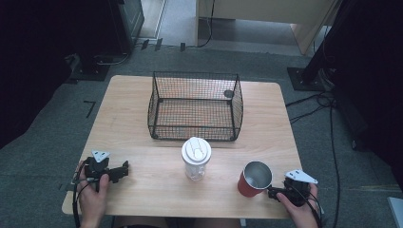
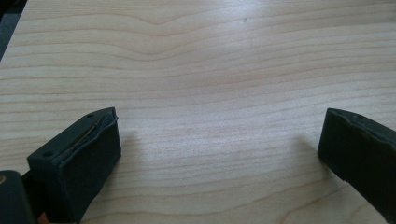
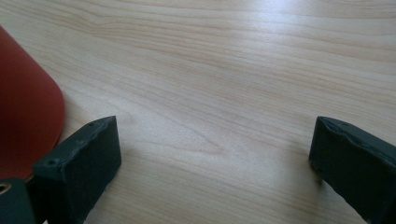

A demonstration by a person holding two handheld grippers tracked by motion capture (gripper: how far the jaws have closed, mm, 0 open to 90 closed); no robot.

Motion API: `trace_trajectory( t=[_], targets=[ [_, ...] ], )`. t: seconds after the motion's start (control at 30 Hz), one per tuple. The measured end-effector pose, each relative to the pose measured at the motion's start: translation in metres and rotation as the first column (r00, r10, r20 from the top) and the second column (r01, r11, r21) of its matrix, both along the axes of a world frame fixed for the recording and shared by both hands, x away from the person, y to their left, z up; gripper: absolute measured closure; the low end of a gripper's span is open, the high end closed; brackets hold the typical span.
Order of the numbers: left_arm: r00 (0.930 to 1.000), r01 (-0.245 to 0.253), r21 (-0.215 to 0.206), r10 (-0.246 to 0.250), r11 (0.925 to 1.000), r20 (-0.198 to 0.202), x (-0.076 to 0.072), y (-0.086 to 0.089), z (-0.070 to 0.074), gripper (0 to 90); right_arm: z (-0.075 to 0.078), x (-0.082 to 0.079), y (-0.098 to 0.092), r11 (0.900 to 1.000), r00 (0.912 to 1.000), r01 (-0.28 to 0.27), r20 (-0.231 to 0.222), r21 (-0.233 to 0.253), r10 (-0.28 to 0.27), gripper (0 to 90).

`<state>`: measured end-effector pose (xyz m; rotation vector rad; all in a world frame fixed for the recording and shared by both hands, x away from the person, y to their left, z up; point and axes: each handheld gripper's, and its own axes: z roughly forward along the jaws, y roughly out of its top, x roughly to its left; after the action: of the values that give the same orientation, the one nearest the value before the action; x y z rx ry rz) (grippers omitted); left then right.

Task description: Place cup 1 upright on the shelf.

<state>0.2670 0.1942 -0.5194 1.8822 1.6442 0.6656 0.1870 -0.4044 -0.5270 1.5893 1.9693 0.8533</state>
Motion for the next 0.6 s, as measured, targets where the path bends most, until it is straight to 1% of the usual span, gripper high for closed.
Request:
trace_trajectory(
  t=[0.07, 0.1, 0.17, 0.2, 0.23, 0.27, 0.33, 0.37, 0.4, 0.43, 0.53, 0.6],
  targets=[
    [1.0000, 0.000, 0.000, 0.000, 1.0000, 0.000, 0.000, 0.000, 0.000, 0.0, 0.000, 0.000, -0.001, 1.000, 1.0000, 0.005, 0.002, 0.003, -0.005, 3.9],
    [1.0000, 0.001, 0.001, -0.001, 1.0000, 0.000, 0.000, 0.000, 0.000, 0.0, 0.003, -0.002, -0.003, 1.000, 0.9998, 0.015, -0.012, -0.002, -0.015, 7.0],
    [1.0000, 0.000, 0.000, 0.000, 1.0000, 0.000, 0.000, 0.000, 0.000, 0.0, 0.005, -0.004, -0.004, 1.000, 0.9998, 0.018, -0.010, -0.008, -0.018, 6.9],
    [1.0000, 0.000, 0.000, 0.000, 1.0000, 0.000, 0.000, 0.000, 0.000, 0.0, 0.010, -0.006, -0.005, 1.000, 0.9998, 0.018, 0.009, -0.014, -0.018, 6.9],
    [1.0000, 0.000, 0.000, 0.000, 1.0000, 0.001, 0.000, 0.000, 0.000, 0.0, 0.013, -0.008, -0.006, 1.000, 0.9996, 0.020, 0.020, -0.008, -0.020, 6.9],
    [1.0000, 0.001, 0.001, -0.001, 1.0000, 0.000, 0.000, 0.000, 0.000, 0.0, 0.019, -0.011, -0.007, 1.000, 0.9994, 0.013, 0.032, 0.015, -0.014, 6.9],
    [1.0000, 0.000, 0.000, 0.000, 1.0000, 0.001, 0.000, 0.000, 0.000, 0.0, 0.026, -0.016, -0.007, 1.000, 0.9989, -0.001, 0.048, 0.027, 0.000, 6.9],
    [1.0000, 0.000, 0.000, 0.000, 1.0000, 0.001, 0.000, 0.000, 0.000, 0.0, 0.036, -0.022, -0.006, 0.999, 0.9979, -0.013, 0.063, 0.037, 0.010, 6.9],
    [1.0000, 0.000, 0.000, 0.000, 1.0000, 0.001, 0.000, 0.000, 0.000, 0.0, 0.040, -0.024, -0.006, 0.999, 0.9973, -0.024, 0.070, 0.045, 0.021, 6.8],
    [1.0000, 0.000, 0.000, 0.000, 1.0000, 0.001, 0.000, 0.000, 0.000, 0.0, 0.040, -0.024, -0.006, 0.999, 0.9973, -0.024, 0.070, 0.045, 0.021, 6.8],
    [1.0000, 0.001, 0.001, -0.001, 1.0000, 0.000, 0.000, 0.000, 0.000, 0.0, 0.054, -0.031, -0.003, 0.995, 0.9931, -0.068, 0.101, 0.072, 0.061, 5.1],
    [1.0000, 0.000, 0.000, 0.000, 1.0000, 0.001, 0.000, 0.000, 0.000, 0.0, 0.061, -0.035, 0.001, 0.992, 0.9894, -0.100, 0.113, 0.075, 0.091, 4.2]
  ],
)
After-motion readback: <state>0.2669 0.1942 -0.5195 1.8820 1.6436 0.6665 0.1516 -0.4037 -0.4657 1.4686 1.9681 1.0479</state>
